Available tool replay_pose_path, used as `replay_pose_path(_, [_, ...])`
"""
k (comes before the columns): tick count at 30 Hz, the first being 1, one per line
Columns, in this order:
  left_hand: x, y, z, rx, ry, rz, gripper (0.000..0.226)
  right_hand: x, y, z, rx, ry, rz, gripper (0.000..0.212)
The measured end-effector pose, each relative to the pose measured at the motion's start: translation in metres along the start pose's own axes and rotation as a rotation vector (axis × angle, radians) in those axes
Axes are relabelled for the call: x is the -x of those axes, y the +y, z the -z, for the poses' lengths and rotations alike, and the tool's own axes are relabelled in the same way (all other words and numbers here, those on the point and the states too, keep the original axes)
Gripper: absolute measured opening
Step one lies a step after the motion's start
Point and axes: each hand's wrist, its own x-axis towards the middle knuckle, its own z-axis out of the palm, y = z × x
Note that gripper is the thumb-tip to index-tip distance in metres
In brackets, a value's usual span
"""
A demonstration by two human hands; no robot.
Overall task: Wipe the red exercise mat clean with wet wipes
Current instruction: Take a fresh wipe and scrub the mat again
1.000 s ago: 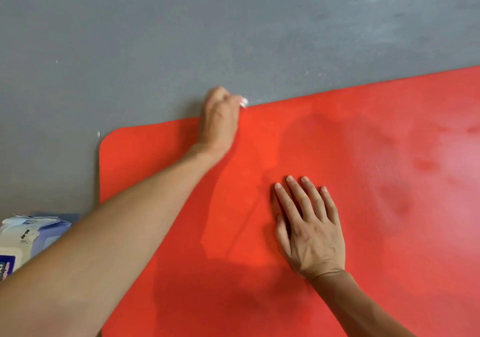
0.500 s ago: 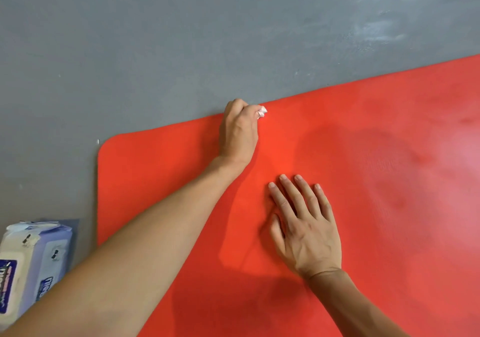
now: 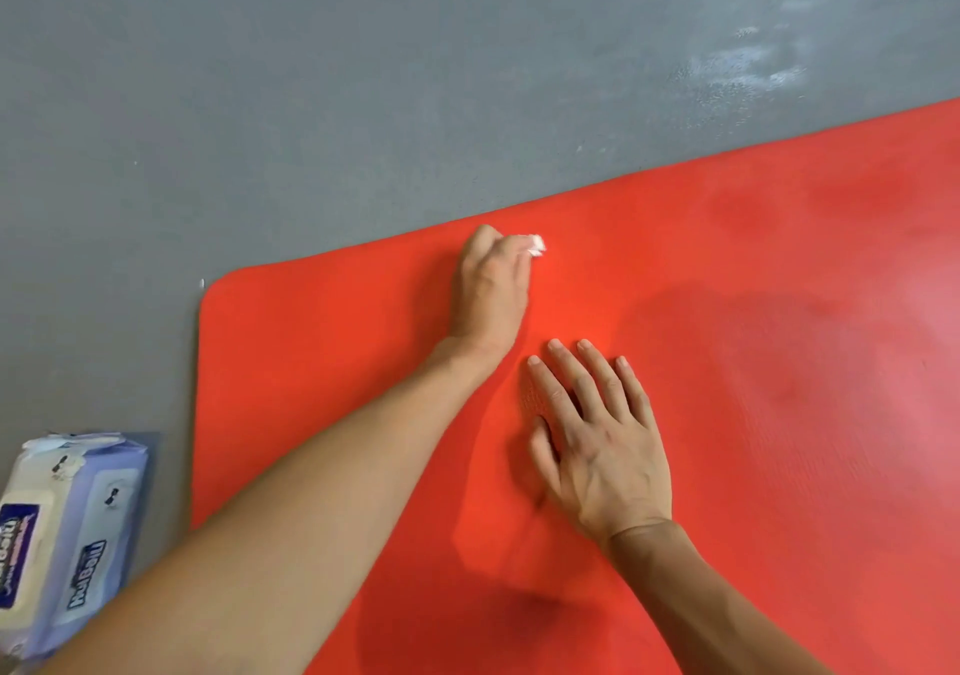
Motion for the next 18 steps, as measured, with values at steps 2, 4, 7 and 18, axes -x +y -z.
replay_pose_path(2, [0.012, 0.020, -0.010, 0.065, -0.053, -0.026, 0.020, -0.001, 0.002, -0.002, -0.013, 0.011, 0.001, 0.060])
replay_pose_path(4, [0.019, 0.021, -0.004, 0.085, -0.077, -0.013, 0.015, -0.001, 0.003, -0.002, -0.050, -0.008, 0.014, 0.059])
replay_pose_path(7, [0.020, 0.018, 0.005, 0.041, -0.100, -0.015, 0.013, 0.003, 0.025, 0.003, -0.234, -0.045, 0.046, 0.060])
replay_pose_path(18, [-0.014, 0.057, -0.049, 0.032, 0.012, 0.109, 0.011, 0.017, 0.084, 0.029, 0.137, -0.093, -0.286, 0.068])
